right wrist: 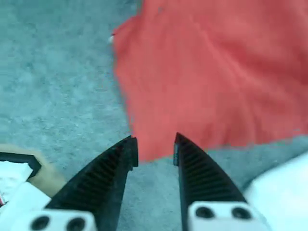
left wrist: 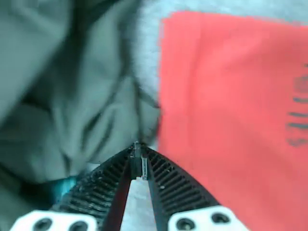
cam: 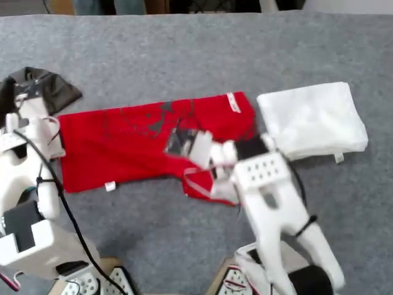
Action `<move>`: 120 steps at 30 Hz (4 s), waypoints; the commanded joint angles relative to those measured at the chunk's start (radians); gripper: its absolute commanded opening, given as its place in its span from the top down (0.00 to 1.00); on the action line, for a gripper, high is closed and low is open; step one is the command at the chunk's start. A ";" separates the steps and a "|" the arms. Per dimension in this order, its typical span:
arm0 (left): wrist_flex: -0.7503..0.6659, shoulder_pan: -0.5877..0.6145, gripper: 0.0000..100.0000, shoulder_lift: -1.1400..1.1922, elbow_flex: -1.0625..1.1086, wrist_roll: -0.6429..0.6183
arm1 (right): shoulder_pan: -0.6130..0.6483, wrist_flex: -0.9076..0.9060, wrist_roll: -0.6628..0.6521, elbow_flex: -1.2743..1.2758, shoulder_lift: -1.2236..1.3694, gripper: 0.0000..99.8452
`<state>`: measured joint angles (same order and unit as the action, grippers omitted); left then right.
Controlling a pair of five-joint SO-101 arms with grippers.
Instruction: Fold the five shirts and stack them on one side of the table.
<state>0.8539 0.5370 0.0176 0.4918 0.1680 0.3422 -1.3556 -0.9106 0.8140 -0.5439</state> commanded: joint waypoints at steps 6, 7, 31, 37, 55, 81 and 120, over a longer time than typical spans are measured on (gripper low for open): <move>-0.138 0.013 0.97 0.000 0.059 0.009 | 0.100 0.181 -0.012 0.208 -0.094 0.76; -0.161 0.013 0.97 0.003 0.073 0.009 | 0.101 0.186 -0.014 0.211 -0.091 0.74; -0.224 0.015 0.97 0.069 0.093 0.009 | -0.041 0.589 -0.110 0.159 0.432 0.96; -0.222 0.019 0.97 0.072 0.085 0.008 | -0.038 0.184 -0.110 -0.145 0.427 0.99; -0.222 0.015 0.97 0.074 0.085 0.008 | -0.038 -0.206 -0.290 -1.211 1.066 0.99; -0.224 0.015 0.97 0.074 0.085 0.009 | -0.058 -0.411 0.032 -1.882 1.310 0.87; -0.018 -0.001 0.97 0.066 0.002 -0.046 | -0.023 -0.345 0.393 -1.440 1.136 0.99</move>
<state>0.8109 0.5447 0.0959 0.5056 0.1389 0.3821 -1.6210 -0.5194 -0.4918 0.6252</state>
